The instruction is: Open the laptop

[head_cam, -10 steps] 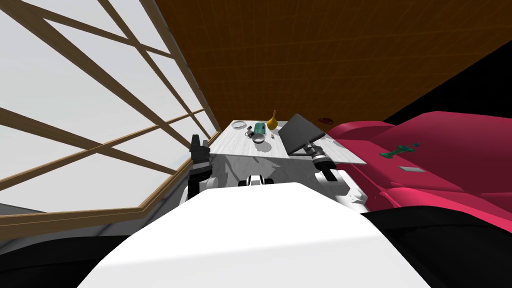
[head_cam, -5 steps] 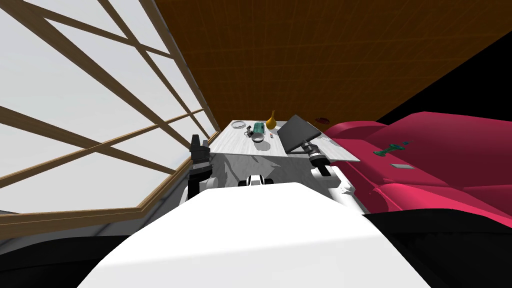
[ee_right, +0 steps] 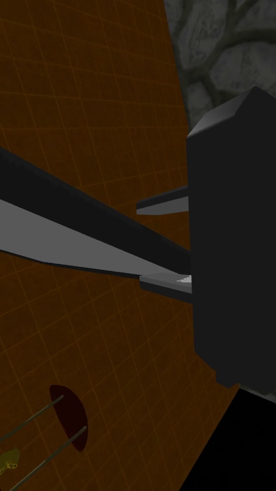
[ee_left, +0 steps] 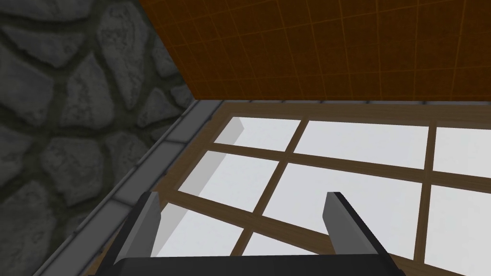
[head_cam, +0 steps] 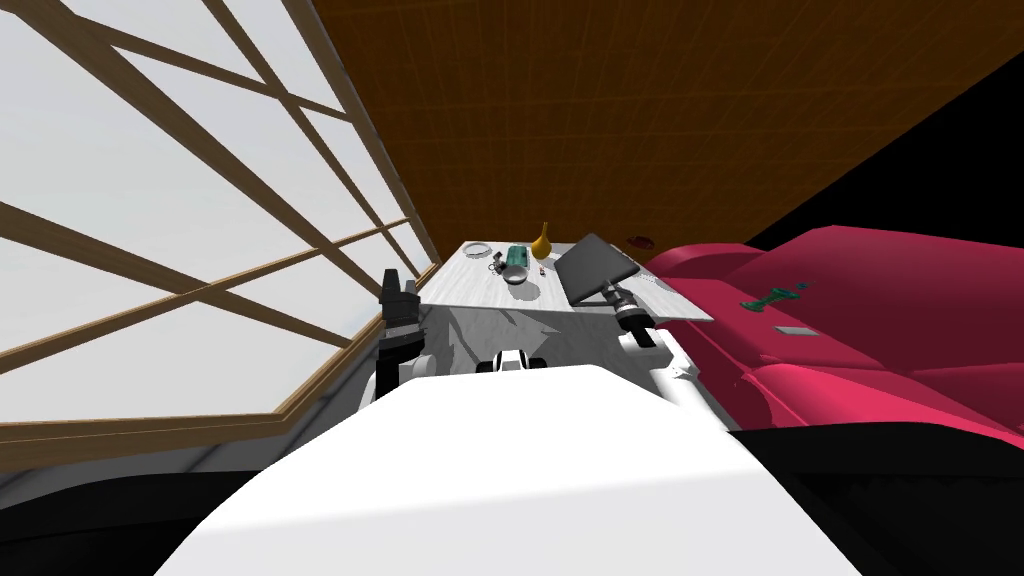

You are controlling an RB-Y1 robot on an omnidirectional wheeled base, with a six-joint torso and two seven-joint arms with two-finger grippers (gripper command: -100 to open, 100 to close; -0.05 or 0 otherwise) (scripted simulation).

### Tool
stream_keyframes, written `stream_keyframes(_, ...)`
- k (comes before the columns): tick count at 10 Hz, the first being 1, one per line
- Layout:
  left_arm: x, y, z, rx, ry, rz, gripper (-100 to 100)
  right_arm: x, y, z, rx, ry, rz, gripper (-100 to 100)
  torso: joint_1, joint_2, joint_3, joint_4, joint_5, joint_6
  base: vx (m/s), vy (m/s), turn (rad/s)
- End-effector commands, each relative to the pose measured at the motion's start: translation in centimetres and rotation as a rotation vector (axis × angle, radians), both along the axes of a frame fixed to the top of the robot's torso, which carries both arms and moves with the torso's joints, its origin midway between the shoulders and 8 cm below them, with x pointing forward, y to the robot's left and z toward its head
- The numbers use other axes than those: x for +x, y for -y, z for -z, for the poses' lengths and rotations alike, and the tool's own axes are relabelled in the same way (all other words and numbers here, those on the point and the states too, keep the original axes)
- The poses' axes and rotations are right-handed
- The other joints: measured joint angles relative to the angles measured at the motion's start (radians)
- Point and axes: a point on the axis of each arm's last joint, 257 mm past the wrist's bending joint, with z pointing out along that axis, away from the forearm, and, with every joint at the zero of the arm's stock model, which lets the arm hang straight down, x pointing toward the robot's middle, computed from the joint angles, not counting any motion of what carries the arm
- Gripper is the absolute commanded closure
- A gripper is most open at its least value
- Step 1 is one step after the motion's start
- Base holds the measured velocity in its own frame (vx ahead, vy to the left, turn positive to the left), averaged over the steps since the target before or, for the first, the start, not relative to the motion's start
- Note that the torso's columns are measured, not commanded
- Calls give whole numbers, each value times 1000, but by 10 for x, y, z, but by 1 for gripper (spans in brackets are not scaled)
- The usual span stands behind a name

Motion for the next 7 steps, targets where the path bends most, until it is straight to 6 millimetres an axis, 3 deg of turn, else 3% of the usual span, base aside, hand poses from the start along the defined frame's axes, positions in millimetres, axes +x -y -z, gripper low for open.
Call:
stream_keyframes(1, 0, 0, 0, 0, 0, 0, 0, 23, -15, 2, 35, 27, -39, 100, 2, 3, 1, 1, 1, -2, -79, -14, -69)
stream_keyframes(4, 0, 0, 0, 0, 0, 0, 0, 22, 0, 27, 50, -18, -7, 100, 6, -1, -1, 0, 2, -3, -17, -4, 12)
stream_keyframes(5, 0, 0, 0, 0, 0, 0, 0, 42, -19, 14, 75, 29, -57, 100, 4, -2, -2, -1, 1, -2, -59, -4, -126)
stream_keyframes(6, 0, 0, 0, 0, 0, 0, 0, 51, -18, 13, 80, 33, -53, 100, 5, 1, 0, 1, 1, -4, -73, -7, -63)
stream_keyframes(7, 0, 0, 0, 0, 0, 0, 0, 50, -11, 24, 87, 14, -40, 100, 6, 3, 1, 3, 3, -5, -34, -7, 14)
